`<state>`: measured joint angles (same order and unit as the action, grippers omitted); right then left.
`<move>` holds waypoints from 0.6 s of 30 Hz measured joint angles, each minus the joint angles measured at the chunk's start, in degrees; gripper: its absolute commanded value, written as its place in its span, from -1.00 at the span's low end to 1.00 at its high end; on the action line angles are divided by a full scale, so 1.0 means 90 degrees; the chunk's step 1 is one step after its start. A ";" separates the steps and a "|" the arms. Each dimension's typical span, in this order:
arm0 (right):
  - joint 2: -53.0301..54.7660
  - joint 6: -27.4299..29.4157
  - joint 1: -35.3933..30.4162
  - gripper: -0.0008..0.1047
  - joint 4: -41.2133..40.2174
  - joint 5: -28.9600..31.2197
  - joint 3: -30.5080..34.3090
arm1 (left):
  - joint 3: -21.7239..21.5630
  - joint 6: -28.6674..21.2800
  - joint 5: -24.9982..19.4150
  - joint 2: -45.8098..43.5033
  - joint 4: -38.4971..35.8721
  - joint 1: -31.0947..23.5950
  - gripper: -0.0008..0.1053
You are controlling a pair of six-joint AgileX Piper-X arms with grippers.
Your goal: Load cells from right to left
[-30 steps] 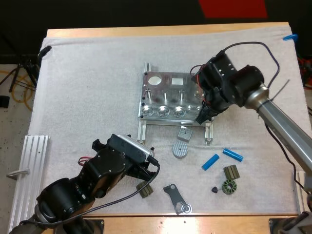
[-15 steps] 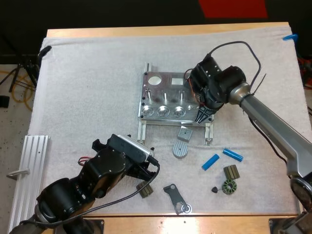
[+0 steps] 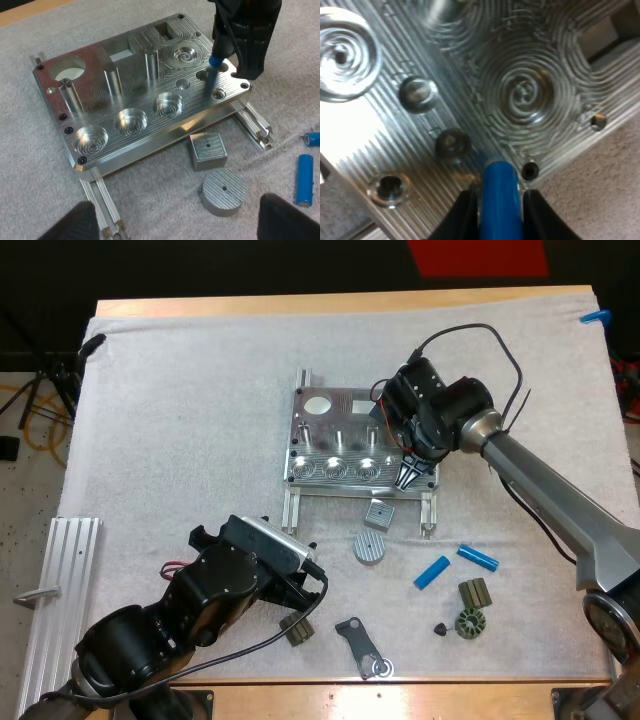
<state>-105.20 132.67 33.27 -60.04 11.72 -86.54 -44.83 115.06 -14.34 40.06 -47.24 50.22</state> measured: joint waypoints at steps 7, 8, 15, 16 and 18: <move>0.0000 0.0012 0.0000 -0.81 -0.0223 0.0021 0.0000 | 0.0000 0.0000 0.0000 0.0000 0.0000 0.0000 0.24; 0.0000 0.0012 0.0000 -0.81 -0.0237 0.0021 0.0000 | 0.0000 0.0000 0.0000 0.0000 0.0000 0.0000 0.24; 0.0000 0.0012 0.0000 -0.81 -0.0296 -0.0013 0.0000 | 0.0000 0.0000 0.0000 0.0000 0.0000 0.0000 0.24; 0.0000 0.0012 0.0000 -0.81 -0.0296 -0.0013 0.0000 | 0.0000 0.0000 0.0000 0.0000 0.0000 0.0000 0.24; 0.0000 0.0012 0.0000 -0.81 -0.0263 -0.0013 0.0000 | 0.0000 0.0000 0.0000 0.0000 0.0000 0.0000 0.24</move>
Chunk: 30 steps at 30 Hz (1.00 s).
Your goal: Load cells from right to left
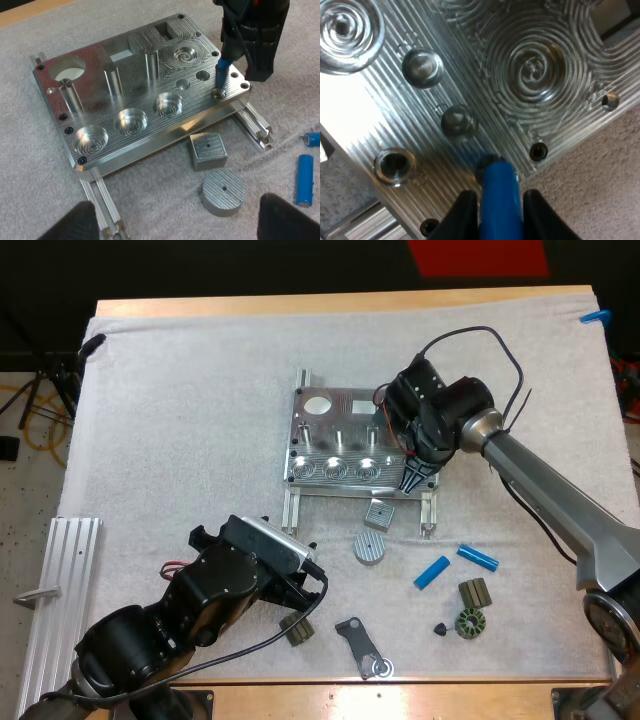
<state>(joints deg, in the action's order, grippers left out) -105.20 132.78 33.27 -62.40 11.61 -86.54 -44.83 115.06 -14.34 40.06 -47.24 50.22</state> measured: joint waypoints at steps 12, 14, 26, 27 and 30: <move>-0.0018 0.0000 0.0000 -0.81 0.0048 -0.0152 0.0000 | 0.0000 0.0000 0.0000 0.0000 0.0000 0.0000 0.24; -0.0017 0.0000 0.0000 -0.81 0.0048 -0.0152 0.0014 | 0.0000 0.0000 0.0000 0.0000 0.0000 0.0000 0.24; -0.0128 0.0000 0.0016 -0.81 -0.0080 0.0172 0.0002 | 0.0000 0.0000 0.0000 0.0000 0.0000 0.0000 0.24; -0.0128 0.0000 0.0017 -0.81 -0.0091 0.0171 0.0002 | 0.0000 0.0000 0.0000 0.0000 0.0000 0.0000 0.24; -0.0128 0.0000 0.0017 -0.81 -0.0090 0.0171 0.0002 | 0.0000 0.0000 0.0000 0.0000 0.0000 0.0000 0.24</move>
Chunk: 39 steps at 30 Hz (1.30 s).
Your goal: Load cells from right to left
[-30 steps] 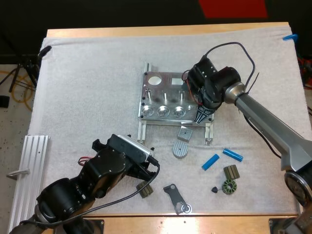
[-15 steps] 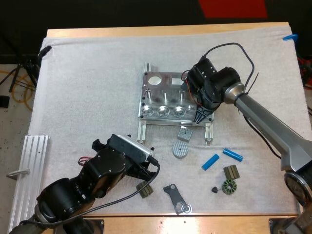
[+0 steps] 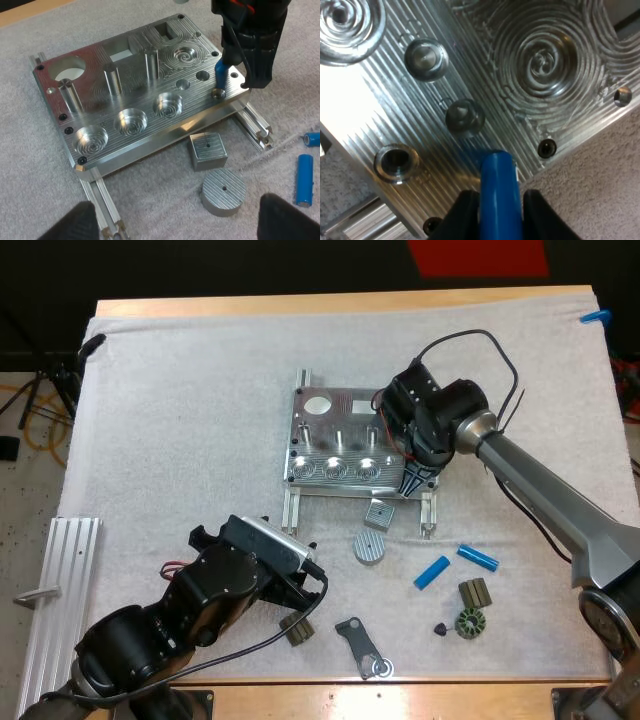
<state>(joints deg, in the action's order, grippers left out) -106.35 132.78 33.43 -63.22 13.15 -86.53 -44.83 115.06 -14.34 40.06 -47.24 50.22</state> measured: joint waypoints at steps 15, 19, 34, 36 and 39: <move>0.0000 0.0000 0.0007 -0.81 0.0175 0.0000 0.0000 | 0.0000 0.0000 0.0000 0.0000 0.0000 0.0000 0.24; 0.0000 0.0051 0.0019 -0.81 0.0232 0.0034 0.0000 | 0.0000 0.0000 0.0000 0.0000 0.0000 0.0000 0.24; 0.0000 0.0161 0.0068 -0.81 0.0415 0.0164 0.0015 | 0.0000 0.0000 0.0000 0.0000 0.0000 0.0000 0.24; 0.0000 0.0161 0.0077 -0.81 0.0415 0.0197 0.0015 | 0.0000 0.0000 0.0000 0.0000 0.0000 0.0000 0.24; -0.0021 0.0170 0.0082 -0.81 0.0415 0.0290 0.0015 | 0.0000 0.0000 0.0000 0.0000 0.0000 0.0000 0.24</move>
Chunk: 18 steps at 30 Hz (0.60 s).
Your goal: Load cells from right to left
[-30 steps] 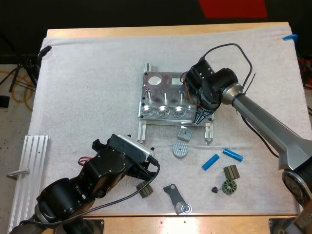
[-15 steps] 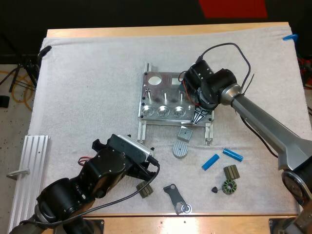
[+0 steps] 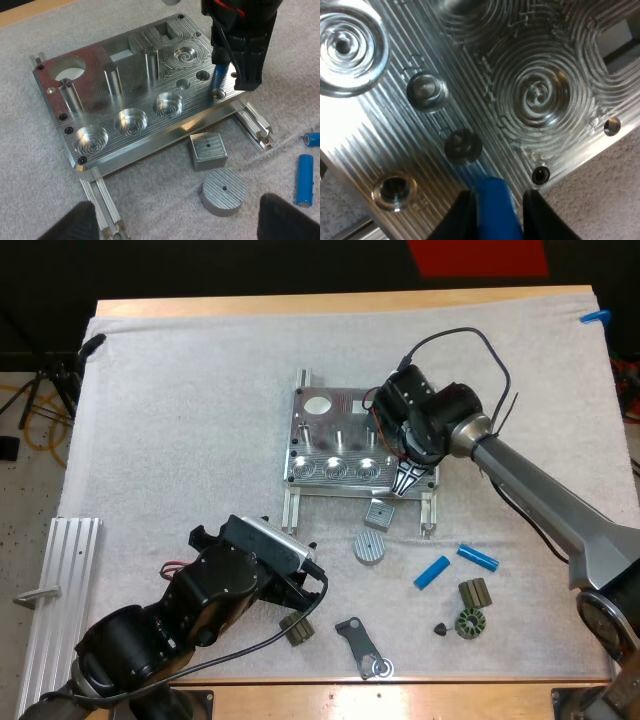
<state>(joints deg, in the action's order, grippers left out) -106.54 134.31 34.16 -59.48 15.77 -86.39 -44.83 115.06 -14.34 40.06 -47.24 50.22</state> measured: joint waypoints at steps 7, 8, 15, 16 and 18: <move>-0.0009 0.0000 0.0041 -0.81 0.0000 0.0128 0.0000 | 0.0000 0.0000 0.0000 0.0000 0.0000 0.0000 0.24; -0.0009 0.0000 0.0041 -0.81 0.0000 0.0128 0.0000 | 0.0000 0.0000 0.0000 0.0000 0.0000 0.0000 0.24; -0.0009 -0.0079 0.0041 -0.48 0.0000 0.0062 0.0000 | 0.0000 0.0000 0.0000 0.0000 0.0000 0.0000 0.24; -0.0009 -0.0102 0.0041 -0.35 0.0037 0.0078 0.0000 | 0.0000 0.0000 0.0000 0.0000 0.0000 0.0000 0.24; -0.0009 -0.0125 0.0010 -0.23 0.0155 0.0232 0.0000 | 0.0000 0.0000 0.0000 0.0000 0.0000 0.0000 0.24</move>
<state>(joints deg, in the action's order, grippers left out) -106.62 133.18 34.25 -58.09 17.85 -86.39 -44.83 115.06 -14.34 40.06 -47.24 50.22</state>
